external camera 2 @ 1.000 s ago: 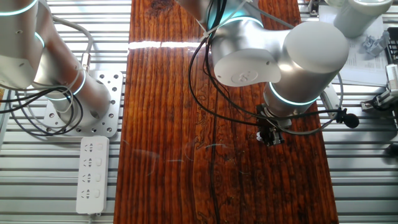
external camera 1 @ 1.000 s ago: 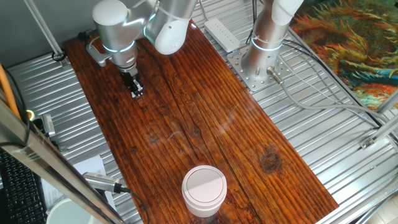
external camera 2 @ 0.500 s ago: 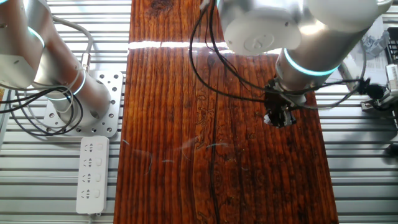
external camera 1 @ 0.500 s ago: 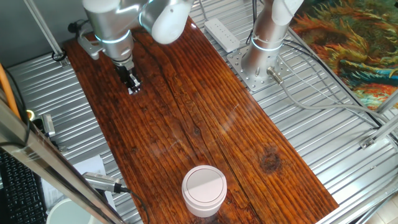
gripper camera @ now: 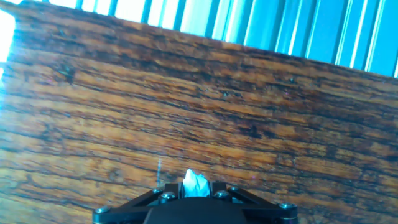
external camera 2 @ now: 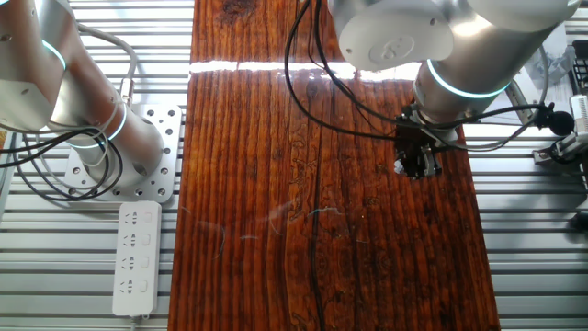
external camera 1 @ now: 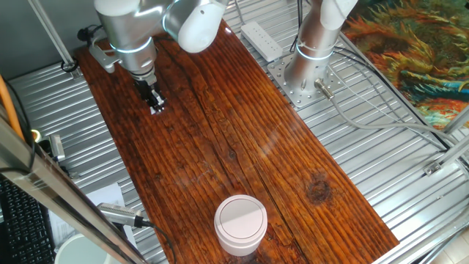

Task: Put the garbage in the trash can

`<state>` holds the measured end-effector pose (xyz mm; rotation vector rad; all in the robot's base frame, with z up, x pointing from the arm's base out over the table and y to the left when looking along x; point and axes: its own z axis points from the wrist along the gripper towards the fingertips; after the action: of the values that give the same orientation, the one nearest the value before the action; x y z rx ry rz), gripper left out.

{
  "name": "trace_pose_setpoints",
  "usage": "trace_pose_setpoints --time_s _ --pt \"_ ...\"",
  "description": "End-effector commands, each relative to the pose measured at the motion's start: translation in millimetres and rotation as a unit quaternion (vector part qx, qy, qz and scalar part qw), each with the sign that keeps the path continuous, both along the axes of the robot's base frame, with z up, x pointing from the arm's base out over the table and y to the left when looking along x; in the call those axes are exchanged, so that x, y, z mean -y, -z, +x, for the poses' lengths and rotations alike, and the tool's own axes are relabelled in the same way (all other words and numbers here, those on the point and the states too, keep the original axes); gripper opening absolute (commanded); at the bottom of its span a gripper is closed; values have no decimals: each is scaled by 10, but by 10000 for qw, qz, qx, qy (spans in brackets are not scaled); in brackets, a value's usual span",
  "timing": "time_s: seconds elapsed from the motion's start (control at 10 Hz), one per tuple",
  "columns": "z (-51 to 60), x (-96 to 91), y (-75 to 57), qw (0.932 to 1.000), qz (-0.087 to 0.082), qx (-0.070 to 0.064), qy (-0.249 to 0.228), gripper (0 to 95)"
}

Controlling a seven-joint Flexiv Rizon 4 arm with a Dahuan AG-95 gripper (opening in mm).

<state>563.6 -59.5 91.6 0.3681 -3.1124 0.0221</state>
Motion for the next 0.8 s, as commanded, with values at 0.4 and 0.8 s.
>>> trace_pose_setpoints --time_s 0.4,0.8 --pt "23 -419 -94 9995 113 -75 294 0" --pt "-60 -559 -144 9989 138 -145 415 0"
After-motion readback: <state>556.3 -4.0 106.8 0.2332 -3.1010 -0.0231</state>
